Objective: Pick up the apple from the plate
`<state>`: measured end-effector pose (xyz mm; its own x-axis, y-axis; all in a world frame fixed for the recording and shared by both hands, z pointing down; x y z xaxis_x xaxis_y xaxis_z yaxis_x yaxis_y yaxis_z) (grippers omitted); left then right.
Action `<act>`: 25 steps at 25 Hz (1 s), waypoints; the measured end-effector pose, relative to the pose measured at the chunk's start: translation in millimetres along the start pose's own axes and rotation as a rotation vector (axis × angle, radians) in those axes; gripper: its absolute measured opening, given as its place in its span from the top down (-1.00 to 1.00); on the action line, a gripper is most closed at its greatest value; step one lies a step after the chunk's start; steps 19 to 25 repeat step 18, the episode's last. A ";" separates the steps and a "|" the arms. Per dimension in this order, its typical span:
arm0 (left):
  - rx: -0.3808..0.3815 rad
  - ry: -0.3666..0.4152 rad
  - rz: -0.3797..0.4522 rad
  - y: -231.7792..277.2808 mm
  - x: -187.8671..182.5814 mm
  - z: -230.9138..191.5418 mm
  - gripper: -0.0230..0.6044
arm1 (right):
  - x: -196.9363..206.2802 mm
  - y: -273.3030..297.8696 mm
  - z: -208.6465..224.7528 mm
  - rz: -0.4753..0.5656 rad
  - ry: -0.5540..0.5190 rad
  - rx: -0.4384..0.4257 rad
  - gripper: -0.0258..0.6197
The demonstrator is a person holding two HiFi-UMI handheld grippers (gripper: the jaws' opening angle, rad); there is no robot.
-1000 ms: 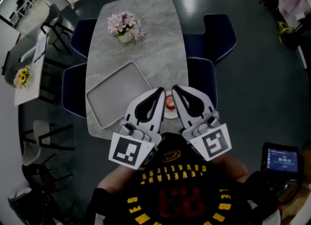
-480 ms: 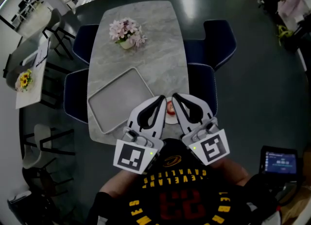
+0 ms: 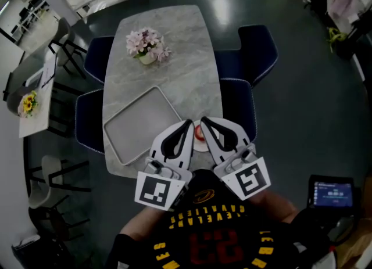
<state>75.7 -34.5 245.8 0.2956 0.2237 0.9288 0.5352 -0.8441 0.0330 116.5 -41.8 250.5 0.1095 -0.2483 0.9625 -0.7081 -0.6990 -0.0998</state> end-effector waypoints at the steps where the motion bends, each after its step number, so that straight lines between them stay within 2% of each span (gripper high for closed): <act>1: -0.001 0.000 -0.001 0.1 0.2 0.2 0.93 | 0.5 -0.4 0.0 -0.002 0.003 0.000 0.90; 25: -0.010 0.017 0.000 0.4 -1.9 10.1 0.93 | 2.9 -9.8 -1.1 -0.009 0.021 -0.001 0.90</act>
Point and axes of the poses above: the fingertips, and each gripper's own axes: y forward along the fingers, z to its right, x out of its underside, the point moved 1 cm from there along -y, backward along the fingers, and after that the axes turned 15 degrees about -y, right-handed, at the moved point
